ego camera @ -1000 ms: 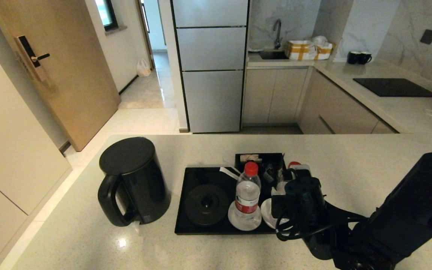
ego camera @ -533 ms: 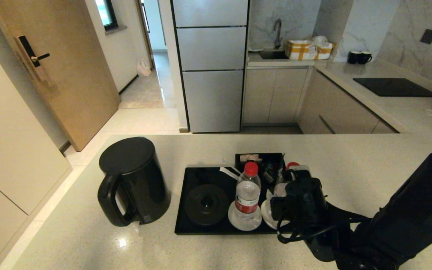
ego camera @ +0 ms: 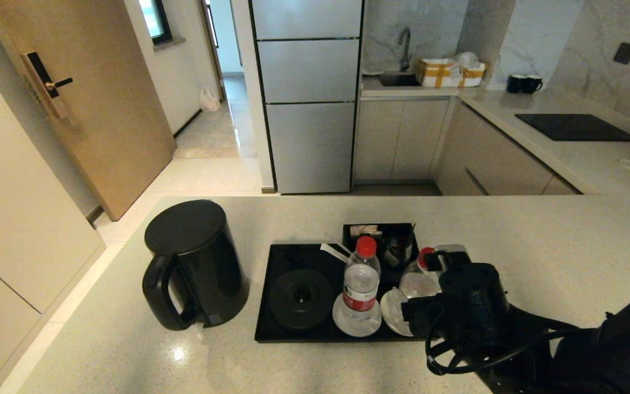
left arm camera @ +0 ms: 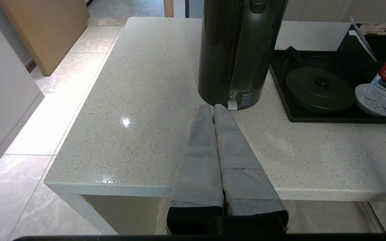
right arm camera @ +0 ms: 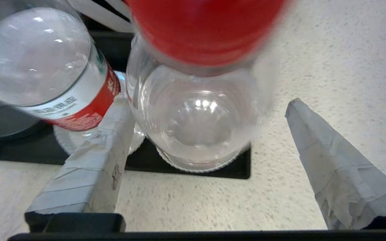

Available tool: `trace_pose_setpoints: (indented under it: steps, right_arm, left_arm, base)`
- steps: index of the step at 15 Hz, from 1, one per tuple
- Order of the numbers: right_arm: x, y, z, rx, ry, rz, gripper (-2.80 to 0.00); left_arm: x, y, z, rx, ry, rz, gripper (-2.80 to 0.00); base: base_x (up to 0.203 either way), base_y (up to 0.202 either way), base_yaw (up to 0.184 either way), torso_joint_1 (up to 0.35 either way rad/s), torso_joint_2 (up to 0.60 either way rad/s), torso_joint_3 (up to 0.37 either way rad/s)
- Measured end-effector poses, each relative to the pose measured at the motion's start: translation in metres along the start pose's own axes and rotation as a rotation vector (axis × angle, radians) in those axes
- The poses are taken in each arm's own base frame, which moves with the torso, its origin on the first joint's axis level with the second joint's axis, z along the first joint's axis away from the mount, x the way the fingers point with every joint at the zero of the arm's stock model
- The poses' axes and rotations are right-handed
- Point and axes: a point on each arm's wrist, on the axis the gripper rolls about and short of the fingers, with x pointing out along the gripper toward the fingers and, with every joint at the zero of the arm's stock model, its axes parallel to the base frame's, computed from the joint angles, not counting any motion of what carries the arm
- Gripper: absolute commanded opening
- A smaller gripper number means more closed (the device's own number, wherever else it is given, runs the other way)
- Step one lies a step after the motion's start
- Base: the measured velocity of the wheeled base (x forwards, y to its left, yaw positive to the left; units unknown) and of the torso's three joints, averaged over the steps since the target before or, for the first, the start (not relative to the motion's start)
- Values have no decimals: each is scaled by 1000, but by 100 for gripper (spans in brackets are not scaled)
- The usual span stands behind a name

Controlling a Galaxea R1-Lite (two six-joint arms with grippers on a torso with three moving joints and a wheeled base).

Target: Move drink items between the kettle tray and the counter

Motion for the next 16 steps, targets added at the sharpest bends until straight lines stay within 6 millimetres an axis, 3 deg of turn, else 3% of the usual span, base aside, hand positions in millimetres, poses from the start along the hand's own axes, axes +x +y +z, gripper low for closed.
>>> trace_pose_setpoints:
  steps: [8,9,13,16]
  right_arm:
    - [-56,-26,37,42,-68,28,0]
    - [-66,-31,43,54,-84,32,-280]
    - [-112,-60,61,92,-118,-1,-280]
    - [-139,-89,76,130,-103,-169,-280]
  left_arm:
    - [0,0,0,0,0,0,-280]
    - [0,0,0,0,0,0,-280]
    - [0,0,0,0,0,0,-280]
    - [0,0,0,0,0,0,-280]
  base:
    - [0,0,0,0,0,0]
    - [0,0,0,0,0,0]
    - [0,0,0,0,0,0]
    - [0,0,0,0,0,0]
